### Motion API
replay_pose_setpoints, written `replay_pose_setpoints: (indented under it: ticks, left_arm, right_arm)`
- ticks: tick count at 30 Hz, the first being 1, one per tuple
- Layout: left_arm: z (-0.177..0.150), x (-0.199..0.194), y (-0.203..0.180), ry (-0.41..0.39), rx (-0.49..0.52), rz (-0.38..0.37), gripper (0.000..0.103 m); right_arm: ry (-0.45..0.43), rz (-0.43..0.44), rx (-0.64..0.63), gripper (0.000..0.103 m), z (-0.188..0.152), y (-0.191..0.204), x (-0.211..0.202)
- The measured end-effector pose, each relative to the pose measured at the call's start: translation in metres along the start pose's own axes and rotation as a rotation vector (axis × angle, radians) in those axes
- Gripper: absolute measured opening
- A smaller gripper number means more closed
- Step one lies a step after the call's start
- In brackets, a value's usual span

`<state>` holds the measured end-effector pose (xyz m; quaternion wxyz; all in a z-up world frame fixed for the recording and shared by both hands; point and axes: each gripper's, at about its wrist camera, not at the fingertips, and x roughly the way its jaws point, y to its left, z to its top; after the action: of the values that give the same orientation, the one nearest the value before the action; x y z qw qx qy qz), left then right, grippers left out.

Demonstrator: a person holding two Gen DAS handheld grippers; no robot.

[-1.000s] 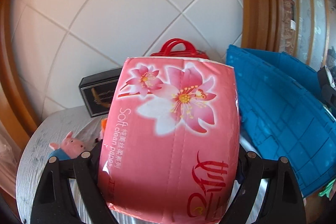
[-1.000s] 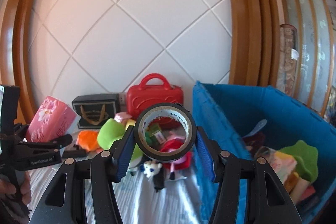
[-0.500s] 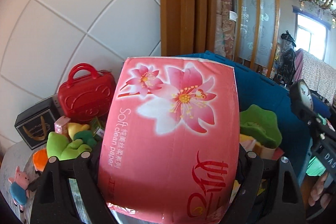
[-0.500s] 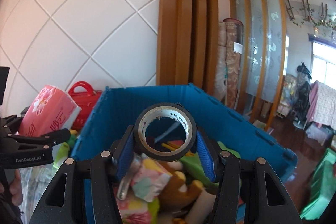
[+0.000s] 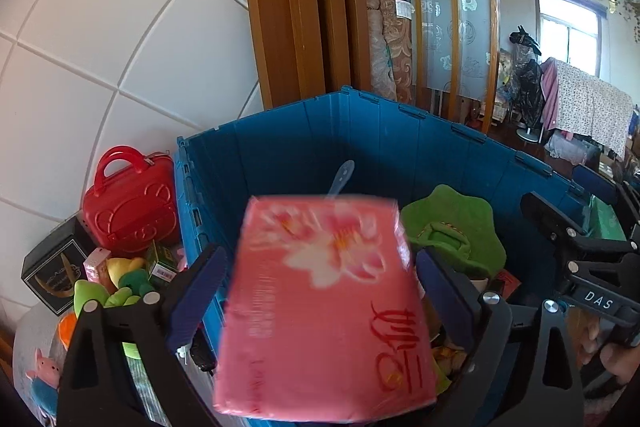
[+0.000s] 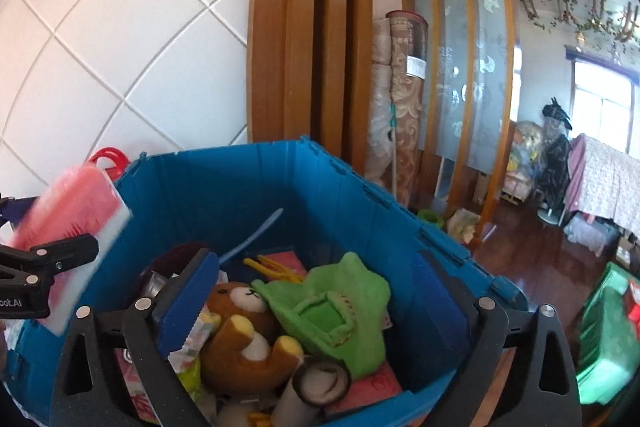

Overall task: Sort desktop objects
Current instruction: 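Carry the tissue pack and tape roll into the blue bin and open both tools, then withdraw both tools from the bin toward the green frog plush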

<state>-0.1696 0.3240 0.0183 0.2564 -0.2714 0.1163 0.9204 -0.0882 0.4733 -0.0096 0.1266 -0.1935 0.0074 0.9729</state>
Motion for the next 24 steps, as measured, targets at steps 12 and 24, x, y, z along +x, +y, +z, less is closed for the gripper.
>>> replay_pose_setpoints:
  ticks: [12, 24]
  left_arm:
    - [-0.015, -0.03, 0.021, -0.041, -0.022, -0.003, 0.098]
    - [-0.087, -0.08, 0.157, -0.031, -0.219, 0.169, 0.098]
  right_arm:
    - [0.013, 0.024, 0.023, 0.103, -0.002, 0.0, -0.016]
    - [-0.055, 0.271, -0.076, 0.103, 0.013, 0.117, -0.051]
